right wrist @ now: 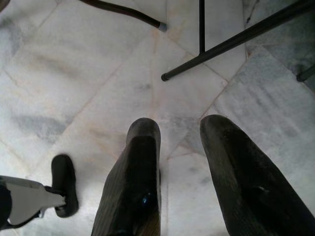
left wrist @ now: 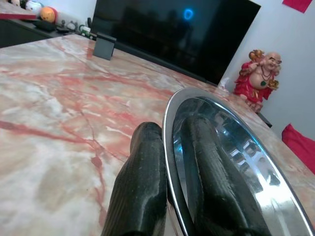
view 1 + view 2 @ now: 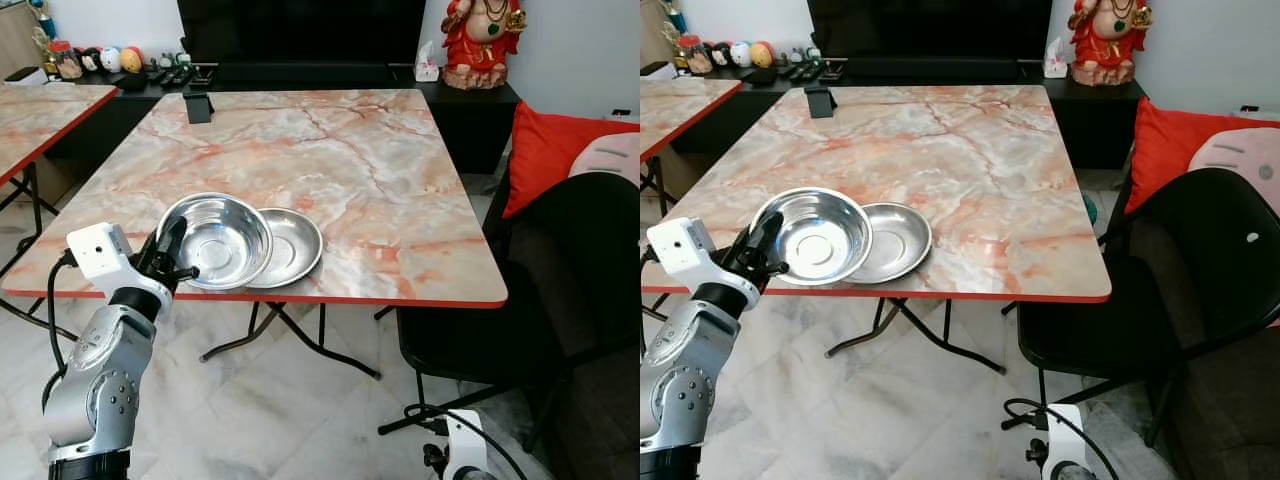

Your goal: Setting the table

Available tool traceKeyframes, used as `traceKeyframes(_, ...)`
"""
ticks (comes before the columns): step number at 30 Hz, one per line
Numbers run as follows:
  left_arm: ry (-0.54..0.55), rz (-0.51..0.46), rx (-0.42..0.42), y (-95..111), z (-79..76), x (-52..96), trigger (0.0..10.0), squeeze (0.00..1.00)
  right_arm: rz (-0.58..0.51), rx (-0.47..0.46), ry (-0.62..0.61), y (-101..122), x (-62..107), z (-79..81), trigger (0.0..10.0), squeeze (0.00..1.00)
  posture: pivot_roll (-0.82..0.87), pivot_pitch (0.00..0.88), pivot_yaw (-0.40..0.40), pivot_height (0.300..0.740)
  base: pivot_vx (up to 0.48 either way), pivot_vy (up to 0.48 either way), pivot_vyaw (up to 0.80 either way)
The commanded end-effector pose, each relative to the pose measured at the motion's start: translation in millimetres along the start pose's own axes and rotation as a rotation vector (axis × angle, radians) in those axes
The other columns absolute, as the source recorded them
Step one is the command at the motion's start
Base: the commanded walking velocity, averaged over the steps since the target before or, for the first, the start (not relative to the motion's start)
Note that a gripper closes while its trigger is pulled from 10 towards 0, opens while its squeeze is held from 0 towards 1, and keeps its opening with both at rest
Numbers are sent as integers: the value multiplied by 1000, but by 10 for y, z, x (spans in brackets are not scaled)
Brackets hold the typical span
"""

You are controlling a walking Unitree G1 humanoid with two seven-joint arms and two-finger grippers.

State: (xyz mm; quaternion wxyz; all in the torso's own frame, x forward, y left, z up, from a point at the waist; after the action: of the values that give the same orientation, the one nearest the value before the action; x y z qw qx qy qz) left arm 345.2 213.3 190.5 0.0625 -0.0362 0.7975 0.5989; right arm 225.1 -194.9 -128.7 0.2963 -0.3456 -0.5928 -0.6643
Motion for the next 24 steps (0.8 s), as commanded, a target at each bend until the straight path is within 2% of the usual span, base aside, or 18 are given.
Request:
traceKeyframes(1,-20,-17,14,59,-53,-23,10000,0,4,-15,1,-12,-1,10,10000,0,-27,0,17,707,304,0,-700)
traceKeyframes(3,-23,-15,16,56,-59,-25,10000,0,-2,-13,2,-2,-1,11,10000,0,-28,0,17,707,307,0,-556)
traceKeyframes(18,-35,-4,37,30,-103,-8,10000,0,-3,-6,7,2,-1,13,10000,0,-20,0,16,707,331,0,0)
traceKeyframes(24,-59,26,48,-11,-144,1,10000,0,-3,-8,8,2,-1,18,10000,0,-22,0,23,707,120,0,0)
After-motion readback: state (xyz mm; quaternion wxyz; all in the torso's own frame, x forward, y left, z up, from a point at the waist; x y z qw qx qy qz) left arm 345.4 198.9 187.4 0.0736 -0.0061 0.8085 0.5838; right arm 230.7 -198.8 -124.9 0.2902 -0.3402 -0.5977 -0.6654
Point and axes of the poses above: a point about 5 cm out from each wrist's last joint towards the gripper, its own x axis pointing back from the gripper into the wrist, its own y axis along the axis of the wrist's last joint, z = x × y, the point moved 6 cm from there along -x, pointing out of the wrist towards the gripper, and after that the axes turned 4 degrees about -x, right-handed, at the moved point
